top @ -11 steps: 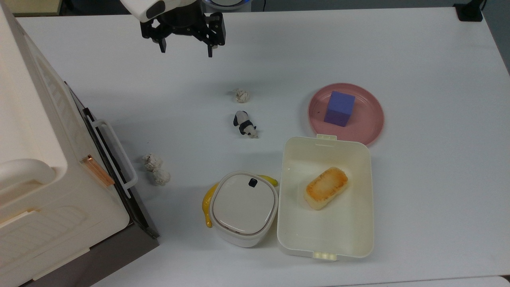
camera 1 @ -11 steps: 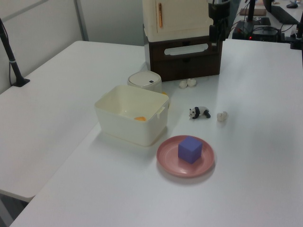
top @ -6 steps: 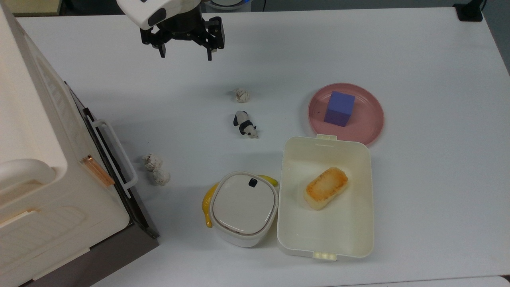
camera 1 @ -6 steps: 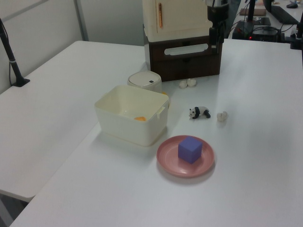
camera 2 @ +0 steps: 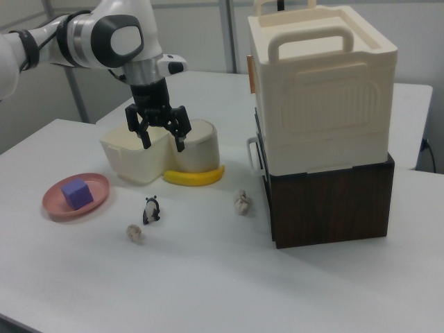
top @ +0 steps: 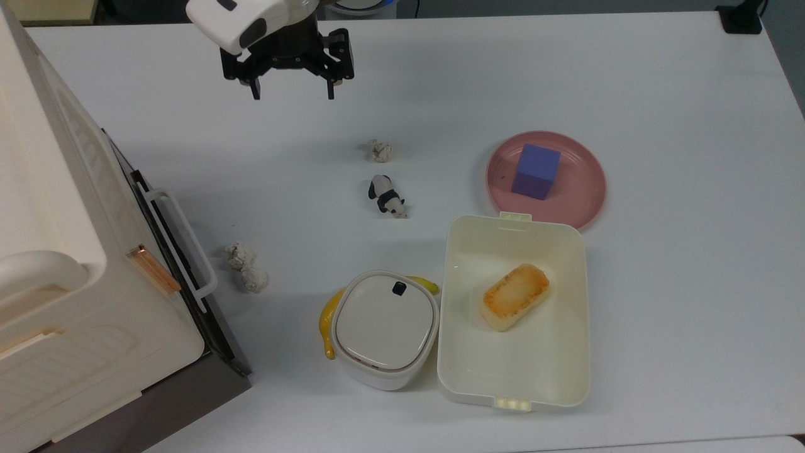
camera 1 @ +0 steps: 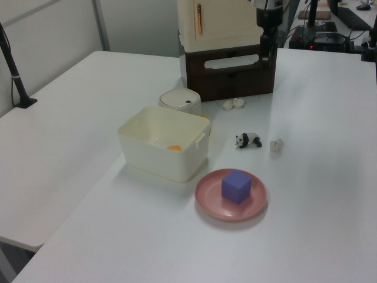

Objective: Slide the drawer open

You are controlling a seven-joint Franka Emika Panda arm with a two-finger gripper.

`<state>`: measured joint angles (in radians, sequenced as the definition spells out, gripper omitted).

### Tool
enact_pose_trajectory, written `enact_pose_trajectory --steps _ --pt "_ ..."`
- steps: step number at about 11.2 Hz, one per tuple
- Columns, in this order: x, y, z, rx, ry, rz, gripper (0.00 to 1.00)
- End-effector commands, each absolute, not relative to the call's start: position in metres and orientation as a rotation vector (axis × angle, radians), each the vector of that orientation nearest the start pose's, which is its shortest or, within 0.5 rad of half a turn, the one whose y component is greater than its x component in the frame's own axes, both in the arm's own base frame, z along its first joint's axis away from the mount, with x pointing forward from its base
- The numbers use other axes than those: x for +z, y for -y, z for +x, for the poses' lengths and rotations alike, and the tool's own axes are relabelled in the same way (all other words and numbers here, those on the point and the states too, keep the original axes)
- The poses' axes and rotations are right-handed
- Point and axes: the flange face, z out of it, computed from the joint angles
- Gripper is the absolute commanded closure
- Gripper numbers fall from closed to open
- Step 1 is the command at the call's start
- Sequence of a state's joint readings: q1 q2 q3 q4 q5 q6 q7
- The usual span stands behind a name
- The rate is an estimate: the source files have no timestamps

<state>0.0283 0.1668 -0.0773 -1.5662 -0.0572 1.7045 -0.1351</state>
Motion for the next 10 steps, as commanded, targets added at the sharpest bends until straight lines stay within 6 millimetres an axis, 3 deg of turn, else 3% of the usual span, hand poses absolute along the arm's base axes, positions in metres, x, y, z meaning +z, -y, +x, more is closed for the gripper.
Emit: enact_pose_trajectory --steps 1,3,5,8,10 --pt "0.538 0.054 0.618 -0.056 0.423 -3.204 0.00" --pt "0.534 0.058 0.635 -0.185 0.541 -3.250 0.00" --pt "0.511 0.068 0.650 -0.254 0.588 -3.325 0.00" --pt "0.471 0.074 0.677 -0.349 0.539 -3.374 0.03" --pt "0.459 0.083 0.690 -0.499 0.474 -3.444 0.04"
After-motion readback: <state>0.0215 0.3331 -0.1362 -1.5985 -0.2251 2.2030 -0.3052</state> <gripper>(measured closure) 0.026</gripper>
